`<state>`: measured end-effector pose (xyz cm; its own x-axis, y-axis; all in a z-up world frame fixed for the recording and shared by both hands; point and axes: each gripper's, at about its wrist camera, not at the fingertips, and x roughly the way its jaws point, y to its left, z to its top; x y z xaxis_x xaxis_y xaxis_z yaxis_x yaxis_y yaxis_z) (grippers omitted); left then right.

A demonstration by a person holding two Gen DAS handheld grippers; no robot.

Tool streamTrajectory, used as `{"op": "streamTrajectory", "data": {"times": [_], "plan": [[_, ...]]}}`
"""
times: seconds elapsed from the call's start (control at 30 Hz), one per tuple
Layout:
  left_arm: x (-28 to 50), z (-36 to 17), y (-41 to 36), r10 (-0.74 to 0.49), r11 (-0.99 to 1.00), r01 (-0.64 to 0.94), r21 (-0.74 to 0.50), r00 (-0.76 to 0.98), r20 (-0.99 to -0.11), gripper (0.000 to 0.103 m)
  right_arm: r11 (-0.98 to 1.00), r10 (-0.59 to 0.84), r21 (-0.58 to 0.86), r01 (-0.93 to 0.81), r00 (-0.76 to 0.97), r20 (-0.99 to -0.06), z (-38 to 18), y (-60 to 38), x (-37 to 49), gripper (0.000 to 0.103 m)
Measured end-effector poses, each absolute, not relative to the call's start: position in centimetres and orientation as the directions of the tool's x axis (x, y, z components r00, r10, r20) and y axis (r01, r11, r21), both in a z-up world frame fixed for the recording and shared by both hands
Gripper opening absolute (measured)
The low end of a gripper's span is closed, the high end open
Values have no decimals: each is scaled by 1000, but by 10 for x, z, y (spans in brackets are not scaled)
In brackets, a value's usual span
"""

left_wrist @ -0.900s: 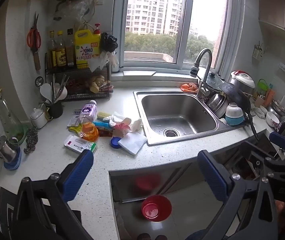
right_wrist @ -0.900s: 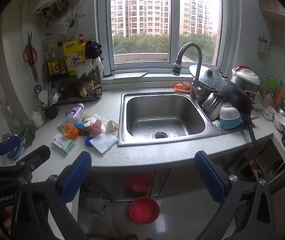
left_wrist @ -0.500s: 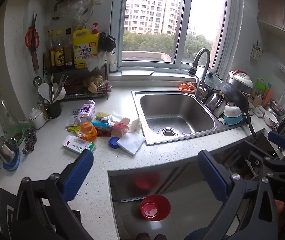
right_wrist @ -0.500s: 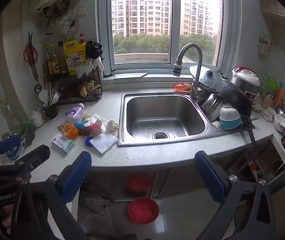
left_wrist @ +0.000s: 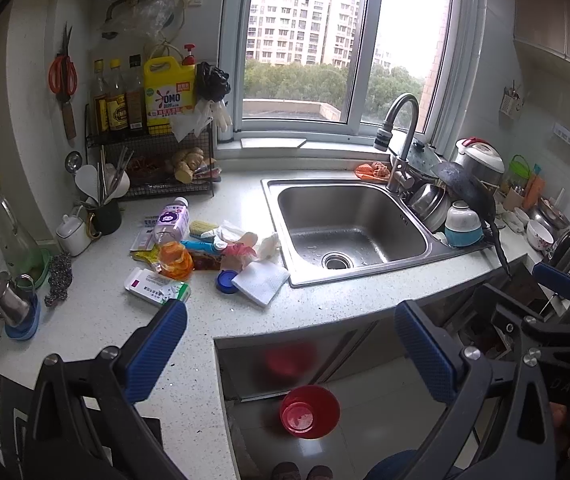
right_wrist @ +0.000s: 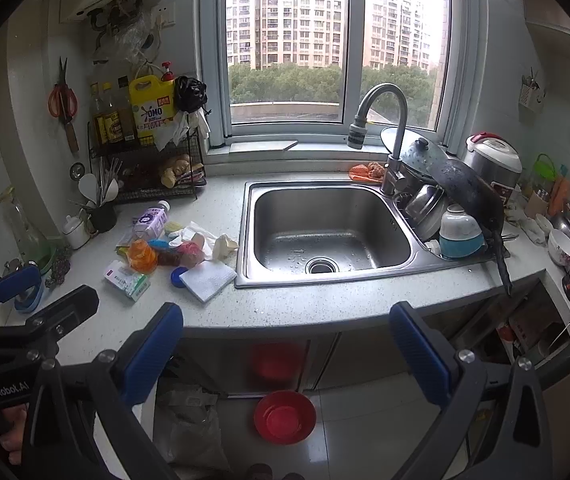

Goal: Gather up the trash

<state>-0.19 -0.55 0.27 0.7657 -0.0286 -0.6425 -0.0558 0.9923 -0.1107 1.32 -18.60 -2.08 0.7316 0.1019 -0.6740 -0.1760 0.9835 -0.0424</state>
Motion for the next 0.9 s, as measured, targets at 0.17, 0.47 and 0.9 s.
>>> {"op": "streamTrajectory", "data": {"times": [0.17,0.47,0.9], "plan": [[-3,3,-5,-24,993,-56,-104,763,-646,103,983,103,-41,-177,729,-677,-21,-187,13,103],[-4,3,-4,-12,994,-65,-93,758,-652,103,983,107,-38,-180,728,-678,-22,-188,9,103],[-8,4,-4,-5,994,-69,-87,757,-653,103,982,117,-29,-187,719,-685,-22,-186,7,103]]}}
